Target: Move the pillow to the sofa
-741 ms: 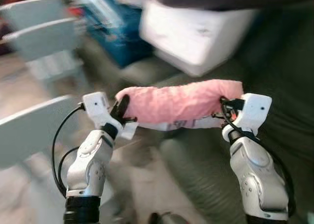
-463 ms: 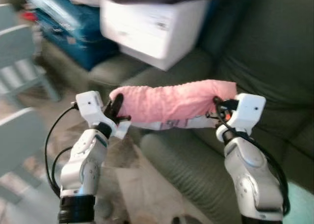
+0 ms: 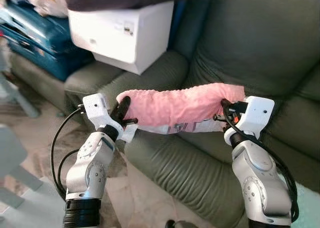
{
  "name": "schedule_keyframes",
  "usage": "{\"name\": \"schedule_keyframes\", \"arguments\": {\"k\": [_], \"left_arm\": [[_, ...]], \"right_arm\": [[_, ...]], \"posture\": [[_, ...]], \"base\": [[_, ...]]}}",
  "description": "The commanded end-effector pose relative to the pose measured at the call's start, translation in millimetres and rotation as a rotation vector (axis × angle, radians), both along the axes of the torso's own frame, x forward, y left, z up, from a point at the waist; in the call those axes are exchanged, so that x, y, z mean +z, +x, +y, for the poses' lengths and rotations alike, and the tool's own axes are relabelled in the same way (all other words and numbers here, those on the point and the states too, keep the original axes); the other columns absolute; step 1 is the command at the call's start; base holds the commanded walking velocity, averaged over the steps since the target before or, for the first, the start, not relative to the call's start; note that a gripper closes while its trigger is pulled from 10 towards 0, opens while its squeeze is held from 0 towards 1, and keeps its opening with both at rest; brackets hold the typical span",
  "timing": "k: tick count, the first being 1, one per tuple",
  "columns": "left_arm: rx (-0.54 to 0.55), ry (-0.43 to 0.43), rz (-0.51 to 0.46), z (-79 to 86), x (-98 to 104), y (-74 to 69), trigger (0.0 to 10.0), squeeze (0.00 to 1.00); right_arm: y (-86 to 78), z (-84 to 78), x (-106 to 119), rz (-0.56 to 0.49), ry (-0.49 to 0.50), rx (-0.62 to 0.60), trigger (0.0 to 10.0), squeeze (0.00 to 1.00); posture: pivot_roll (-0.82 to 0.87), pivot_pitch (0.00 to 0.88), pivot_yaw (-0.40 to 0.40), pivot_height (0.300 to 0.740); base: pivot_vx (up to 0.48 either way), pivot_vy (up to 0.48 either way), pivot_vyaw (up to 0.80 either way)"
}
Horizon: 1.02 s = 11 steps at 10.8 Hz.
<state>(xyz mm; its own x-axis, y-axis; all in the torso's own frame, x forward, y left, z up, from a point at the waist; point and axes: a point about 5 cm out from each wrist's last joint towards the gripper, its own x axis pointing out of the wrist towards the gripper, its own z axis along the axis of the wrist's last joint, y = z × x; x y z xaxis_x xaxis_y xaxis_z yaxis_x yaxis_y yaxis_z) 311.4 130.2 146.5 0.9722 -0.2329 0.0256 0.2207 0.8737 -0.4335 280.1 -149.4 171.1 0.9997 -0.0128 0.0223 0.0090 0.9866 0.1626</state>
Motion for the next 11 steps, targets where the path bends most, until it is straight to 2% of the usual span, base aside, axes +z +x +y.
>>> {"name": "schedule_keyframes", "arguments": {"k": [1,7,11], "left_arm": [[-0.006,0.002,0.003,0.5,0.5,0.1,10.0,0.0],[-0.023,0.007,0.025,-2.1,-1.8,0.1,10.0,0.0],[-0.055,0.023,0.025,-6.9,-2.0,-0.3,10.0,0.0]], "right_arm": [[-1.2,3.8,6.4,-0.033,0.007,0.017,10.0,0.0],[-1.1,5.0,5.9,-0.03,0.01,0.025,10.0,0.0],[-1.1,5.4,5.1,-0.024,0.002,0.016,10.0,0.0]], "posture": [[-0.13,0.127,-0.041,0.74],[-0.13,0.128,-0.043,0.74],[-0.13,0.13,-0.041,0.74]], "base": [[0.0,0.48,0.0],[0.0,0.469,0.0],[0.0,0.0,0.0]]}}
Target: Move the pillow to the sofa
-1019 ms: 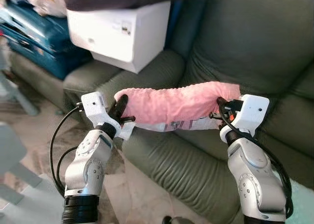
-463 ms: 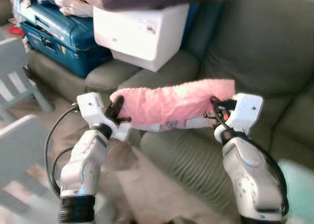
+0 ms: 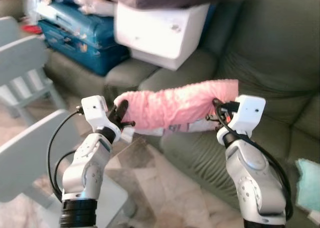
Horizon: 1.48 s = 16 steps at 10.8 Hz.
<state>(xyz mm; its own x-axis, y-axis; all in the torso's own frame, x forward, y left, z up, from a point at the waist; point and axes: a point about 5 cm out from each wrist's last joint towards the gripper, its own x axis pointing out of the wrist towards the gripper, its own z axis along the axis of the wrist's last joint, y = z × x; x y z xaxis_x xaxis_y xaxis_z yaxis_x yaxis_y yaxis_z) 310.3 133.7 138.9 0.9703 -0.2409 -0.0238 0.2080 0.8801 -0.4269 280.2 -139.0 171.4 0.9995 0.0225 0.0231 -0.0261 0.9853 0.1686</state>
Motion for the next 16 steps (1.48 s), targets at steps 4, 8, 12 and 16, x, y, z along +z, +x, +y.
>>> {"name": "schedule_keyframes", "arguments": {"k": [4,8,12,16], "left_arm": [[-0.061,0.013,-0.016,-13.1,5.1,3.7,10.0,0.0],[-0.064,0.022,-0.015,-14.8,3.4,5.9,10.0,0.0],[-0.048,0.044,-0.031,-13.3,3.9,8.6,10.0,0.0],[-0.051,-0.023,-0.042,-14.5,7.0,7.9,10.0,0.0]], "right_arm": [[-1.0,-5.7,3.9,-0.015,-0.013,-0.03,10.0,0.0],[-1.7,-7.9,4.9,-0.02,-0.024,-0.037,10.0,0.0],[-1.7,-9.0,6.9,-0.033,-0.017,-0.036,10.0,0.0],[-1.9,-9.3,6.9,-0.029,-0.017,-0.036,10.0,0.0]], "posture": [[-0.14,0.129,-0.039,0.74],[-0.14,0.128,-0.041,0.74],[-0.15,0.122,-0.042,0.74],[-0.15,0.126,-0.043,0.74]], "base": [[0.0,0.0,-0.77],[0.0,0.0,-0.77],[0.0,0.0,-0.77],[0.0,-0.12,-0.77]]}}
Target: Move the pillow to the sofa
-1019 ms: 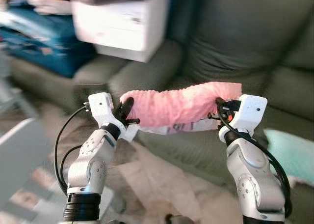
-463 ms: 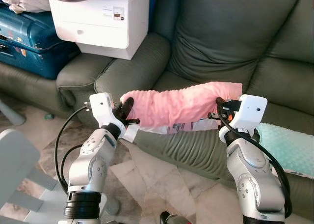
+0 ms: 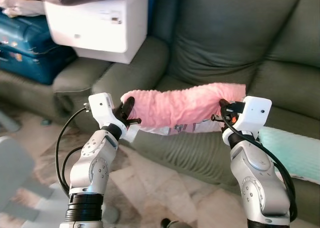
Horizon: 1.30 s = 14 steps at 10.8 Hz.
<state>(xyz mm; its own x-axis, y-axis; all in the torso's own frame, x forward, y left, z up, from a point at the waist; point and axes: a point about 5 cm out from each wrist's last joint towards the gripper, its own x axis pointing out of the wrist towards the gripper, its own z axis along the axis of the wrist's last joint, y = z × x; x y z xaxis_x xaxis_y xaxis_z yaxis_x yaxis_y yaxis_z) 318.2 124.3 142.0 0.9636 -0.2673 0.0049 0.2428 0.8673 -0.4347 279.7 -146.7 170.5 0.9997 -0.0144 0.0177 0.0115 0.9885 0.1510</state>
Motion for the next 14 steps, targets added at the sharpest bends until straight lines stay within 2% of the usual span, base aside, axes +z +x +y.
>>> {"name": "schedule_keyframes", "arguments": {"k": [1,13,14], "left_arm": [[-0.021,0.005,-0.015,-3.5,3.0,-0.1,10.0,0.0],[-0.035,0.022,-0.012,-6.7,1.0,-0.2,10.0,0.0],[-0.046,0.023,-0.003,-7.1,-0.3,-0.2,10.0,0.0]], "right_arm": [[-1.2,-1.4,7.6,-0.033,0.0,0.003,10.0,0.0],[-2.6,-2.1,7.5,-0.032,-0.004,-0.007,10.0,0.0],[-2.6,-2.2,7.5,-0.031,-0.004,-0.005,10.0,0.0]], "posture": [[-0.15,0.126,-0.043,0.74],[-0.15,0.133,-0.043,0.74],[-0.15,0.133,-0.044,0.74]], "base": [[0.0,0.0,-0.77],[0.0,0.0,-0.77],[0.0,-0.398,-0.77]]}}
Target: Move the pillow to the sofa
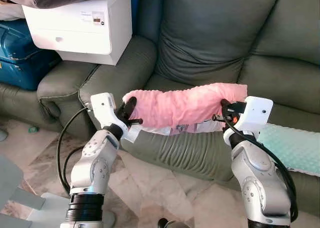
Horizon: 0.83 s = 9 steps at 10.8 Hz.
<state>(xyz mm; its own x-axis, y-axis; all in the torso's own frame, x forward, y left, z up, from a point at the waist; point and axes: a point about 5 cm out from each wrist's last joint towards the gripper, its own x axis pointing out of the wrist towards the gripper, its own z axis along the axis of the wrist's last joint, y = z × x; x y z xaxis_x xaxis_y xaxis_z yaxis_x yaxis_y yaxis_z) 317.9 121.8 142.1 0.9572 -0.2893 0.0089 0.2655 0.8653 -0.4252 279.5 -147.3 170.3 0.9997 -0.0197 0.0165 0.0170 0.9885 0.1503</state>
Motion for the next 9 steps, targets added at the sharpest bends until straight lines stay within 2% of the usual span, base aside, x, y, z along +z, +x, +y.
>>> {"name": "schedule_keyframes", "arguments": {"k": [1,2,9], "left_arm": [[-0.024,0.001,-0.001,-5.3,0.2,-0.2,10.0,0.0],[-0.017,-0.018,-0.007,-4.8,1.5,-0.5,10.0,0.0],[-0.006,-0.008,-0.007,-3.3,1.7,-0.2,10.0,0.0]], "right_arm": [[-2.4,-1.5,7.8,-0.033,-0.003,0.002,10.0,0.0],[-2.4,-1.5,7.7,-0.032,-0.003,0.002,10.0,0.0],[-2.7,-0.7,6.6,-0.024,-0.003,0.006,10.0,0.0]], "posture": [[-0.15,0.134,-0.045,0.74],[-0.15,0.135,-0.045,0.74],[-0.15,0.136,-0.046,0.74]], "base": [[0.0,-0.48,-0.77],[0.0,0.0,-0.77],[0.0,0.0,-0.77]]}}
